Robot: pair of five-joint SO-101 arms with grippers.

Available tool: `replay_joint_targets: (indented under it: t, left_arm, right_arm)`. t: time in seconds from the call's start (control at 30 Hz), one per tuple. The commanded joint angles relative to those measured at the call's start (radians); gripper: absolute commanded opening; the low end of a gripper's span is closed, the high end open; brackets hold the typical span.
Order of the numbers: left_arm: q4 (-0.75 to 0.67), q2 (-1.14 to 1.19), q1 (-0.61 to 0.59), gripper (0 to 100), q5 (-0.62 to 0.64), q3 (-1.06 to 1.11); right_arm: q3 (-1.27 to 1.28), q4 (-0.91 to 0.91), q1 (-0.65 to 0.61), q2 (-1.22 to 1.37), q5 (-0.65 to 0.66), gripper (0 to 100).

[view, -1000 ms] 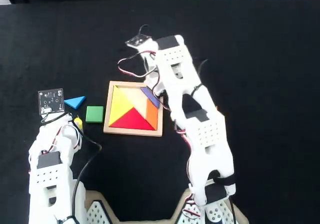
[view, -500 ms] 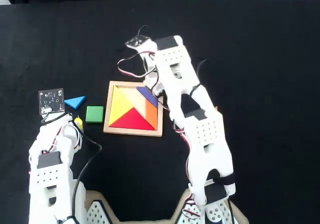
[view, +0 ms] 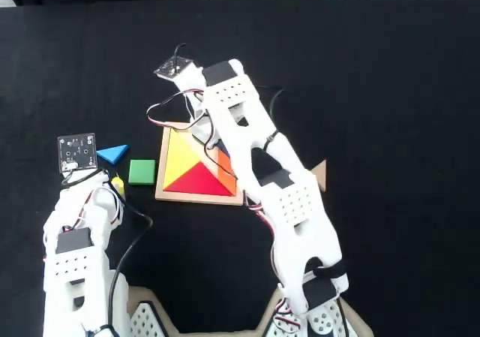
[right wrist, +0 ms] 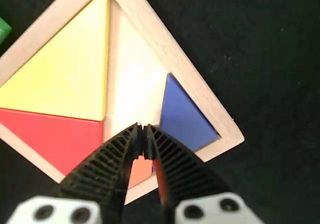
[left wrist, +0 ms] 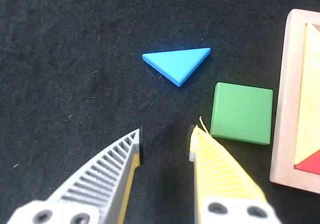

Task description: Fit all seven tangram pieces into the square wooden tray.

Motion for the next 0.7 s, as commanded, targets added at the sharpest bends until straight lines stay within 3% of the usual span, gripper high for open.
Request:
replay_joint_targets:
  t: [0.0, 0.3, 0.67]
  left_arm:
    - [-0.018, -0.014, 0.008, 17, -0.006, -0.012]
    - [-0.018, -0.014, 0.008, 17, -0.006, -0.012]
    - [-0.018, -0.014, 0.007, 17, 0.002, -0.018]
  right_arm:
    - [-0.053, -0.011, -0.012, 0.030, -0.008, 1.1]
    - [-0.054, 0.020, 0.008, 0.054, -0.005, 1.1]
    - [-0.136, 0.189, 0.017, -0.328, -0.031, 1.1]
